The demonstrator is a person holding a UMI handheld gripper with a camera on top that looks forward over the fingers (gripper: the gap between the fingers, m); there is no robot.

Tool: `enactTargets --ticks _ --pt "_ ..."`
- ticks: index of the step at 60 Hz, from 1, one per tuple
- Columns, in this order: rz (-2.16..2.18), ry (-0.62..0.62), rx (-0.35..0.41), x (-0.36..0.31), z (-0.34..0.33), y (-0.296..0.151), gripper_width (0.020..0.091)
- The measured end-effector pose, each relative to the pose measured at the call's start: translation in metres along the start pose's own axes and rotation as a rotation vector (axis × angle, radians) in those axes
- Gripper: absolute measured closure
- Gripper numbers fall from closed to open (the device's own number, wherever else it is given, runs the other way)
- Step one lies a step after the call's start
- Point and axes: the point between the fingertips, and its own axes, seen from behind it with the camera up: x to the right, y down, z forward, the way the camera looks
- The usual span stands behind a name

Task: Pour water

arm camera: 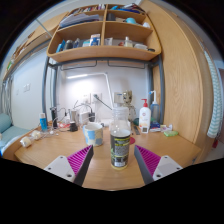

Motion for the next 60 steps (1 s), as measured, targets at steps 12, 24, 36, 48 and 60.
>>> enactTargets --ticks 12,24,36,48,60 --pt "-0.011 -0.012 0.015 0.020 0.049 -0.003 0.0260" --pt "0.002 -0.036 0.021 0.021 0.077 0.000 0.0472" --pt "-0.050 -0.039 0.028 0.019 0.089 0.004 0.0678" --pt "-0.033 -0.029 0.047 0.020 0.092 0.002 0.0837" --pt "-0.018 -0.020 0.055 0.020 0.090 0.002 0.0844"
